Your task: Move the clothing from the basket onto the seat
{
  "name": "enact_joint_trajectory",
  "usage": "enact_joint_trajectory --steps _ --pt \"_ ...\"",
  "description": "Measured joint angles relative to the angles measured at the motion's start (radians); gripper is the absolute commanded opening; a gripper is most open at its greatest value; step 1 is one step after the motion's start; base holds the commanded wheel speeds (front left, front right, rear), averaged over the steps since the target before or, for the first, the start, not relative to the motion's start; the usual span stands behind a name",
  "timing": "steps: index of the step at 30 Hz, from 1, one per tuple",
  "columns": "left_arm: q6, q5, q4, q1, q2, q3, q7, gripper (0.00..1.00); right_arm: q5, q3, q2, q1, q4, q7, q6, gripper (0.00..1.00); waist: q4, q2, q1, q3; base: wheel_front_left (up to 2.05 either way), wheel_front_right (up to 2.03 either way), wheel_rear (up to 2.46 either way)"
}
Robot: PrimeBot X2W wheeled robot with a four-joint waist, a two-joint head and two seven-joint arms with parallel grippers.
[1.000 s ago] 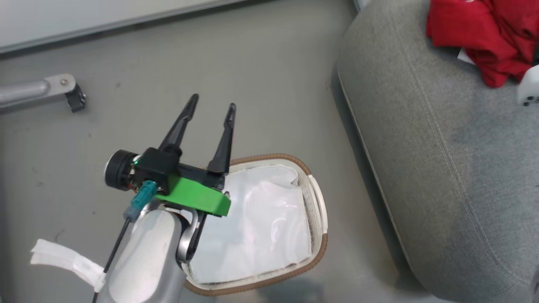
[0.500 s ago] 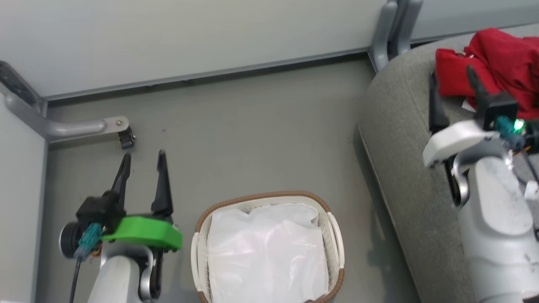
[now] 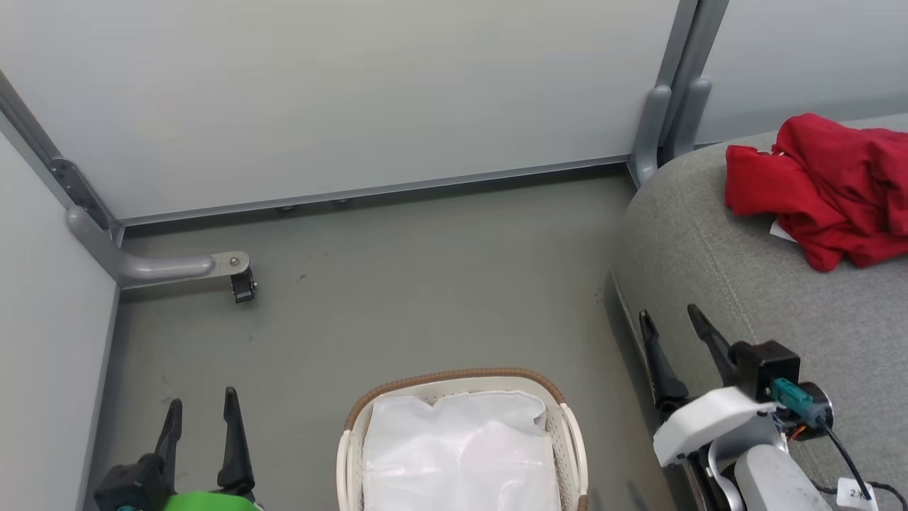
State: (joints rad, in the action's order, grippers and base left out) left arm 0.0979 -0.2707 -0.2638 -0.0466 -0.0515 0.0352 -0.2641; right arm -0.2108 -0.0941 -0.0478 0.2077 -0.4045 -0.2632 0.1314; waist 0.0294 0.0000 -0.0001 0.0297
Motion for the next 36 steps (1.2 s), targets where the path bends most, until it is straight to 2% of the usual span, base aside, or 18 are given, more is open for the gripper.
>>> enact_joint_trajectory --steps 7,31,32,36 --pt "-0.003 -0.028 0.025 -0.046 0.001 -0.008 0.0 1.0 -0.023 -0.018 0.0 -0.08 0.058 0.0 0.0 1.0 -0.009 0.0 0.0 -0.029 0.0 0.0 0.0" --pt "-0.004 -0.038 0.024 -0.049 0.001 -0.035 0.0 1.0 -0.012 -0.013 -0.001 -0.087 0.034 0.0 0.0 1.0 -0.002 0.0 0.0 -0.039 0.0 0.0 0.0" --pt "-0.002 -0.043 0.024 -0.049 0.001 -0.035 0.0 0.0 -0.009 -0.015 0.0 -0.087 0.035 0.0 0.0 0.0 -0.002 0.0 0.0 -0.039 0.0 0.0 0.0" --pt "-0.002 -0.042 -0.011 -0.05 0.005 -0.037 0.004 0.0 -0.009 -0.016 0.005 -0.108 0.005 0.001 0.0 0.0 -0.002 0.0 0.0 -0.039 0.0 0.0 0.0"
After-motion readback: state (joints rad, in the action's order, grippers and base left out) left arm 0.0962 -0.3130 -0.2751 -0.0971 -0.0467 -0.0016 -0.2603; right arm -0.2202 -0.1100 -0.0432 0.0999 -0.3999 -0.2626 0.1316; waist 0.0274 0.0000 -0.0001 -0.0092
